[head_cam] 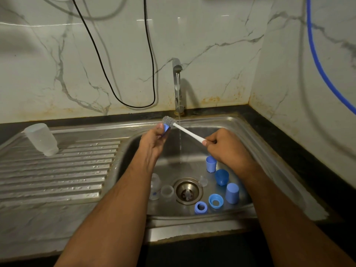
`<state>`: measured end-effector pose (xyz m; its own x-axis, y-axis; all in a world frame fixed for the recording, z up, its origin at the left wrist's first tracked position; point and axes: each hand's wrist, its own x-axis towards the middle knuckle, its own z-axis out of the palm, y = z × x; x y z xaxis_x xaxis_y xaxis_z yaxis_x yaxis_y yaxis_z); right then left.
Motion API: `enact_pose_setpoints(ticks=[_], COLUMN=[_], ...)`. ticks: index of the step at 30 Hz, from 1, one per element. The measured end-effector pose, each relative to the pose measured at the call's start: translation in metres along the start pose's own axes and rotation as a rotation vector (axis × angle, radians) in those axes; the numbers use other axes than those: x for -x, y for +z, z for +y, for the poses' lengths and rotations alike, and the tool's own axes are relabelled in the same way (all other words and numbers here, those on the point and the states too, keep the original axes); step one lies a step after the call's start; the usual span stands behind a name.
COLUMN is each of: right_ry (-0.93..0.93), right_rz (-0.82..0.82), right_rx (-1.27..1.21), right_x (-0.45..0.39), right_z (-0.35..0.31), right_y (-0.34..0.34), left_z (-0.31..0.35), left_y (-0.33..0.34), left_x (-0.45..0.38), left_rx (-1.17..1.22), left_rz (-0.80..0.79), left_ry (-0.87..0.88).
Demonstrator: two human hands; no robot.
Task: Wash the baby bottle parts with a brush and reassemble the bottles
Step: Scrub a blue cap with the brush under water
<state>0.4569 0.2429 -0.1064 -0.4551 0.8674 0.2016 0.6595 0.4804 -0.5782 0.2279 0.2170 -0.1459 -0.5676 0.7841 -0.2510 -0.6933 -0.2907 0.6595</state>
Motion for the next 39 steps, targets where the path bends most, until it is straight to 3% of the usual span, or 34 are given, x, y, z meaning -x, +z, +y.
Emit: enact_pose_setpoints(ticks=[8,13,20,27,39], right_ry=[-0.001,0.007,0.015,0.007,0.068], right_rz=[-0.001,-0.133,0.045,-0.032,0.030], right_rx=[0.016,-0.050,0.079,-0.009,0.017], right_x=[-0.001,0.003,0.003,0.010,0.007], right_z=[0.000,-0.001,-0.010,-0.010,-0.024], right_y=[0.004,0.003,0.014,0.010,0.015], left_z=[-0.002,0.002,-0.001,0.005,-0.005], left_y=[-0.006,-0.014,0.006,-0.004,0.012], left_x=[-0.001,-0.019,-0.005,-0.013,-0.004], left_rx=[-0.110,-0.014,0.002,0.037,-0.045], left_rz=[0.068,0.138,0.130,0.217,0.146], left_ry=[0.019,0.003,0.009,0.086,0.140])
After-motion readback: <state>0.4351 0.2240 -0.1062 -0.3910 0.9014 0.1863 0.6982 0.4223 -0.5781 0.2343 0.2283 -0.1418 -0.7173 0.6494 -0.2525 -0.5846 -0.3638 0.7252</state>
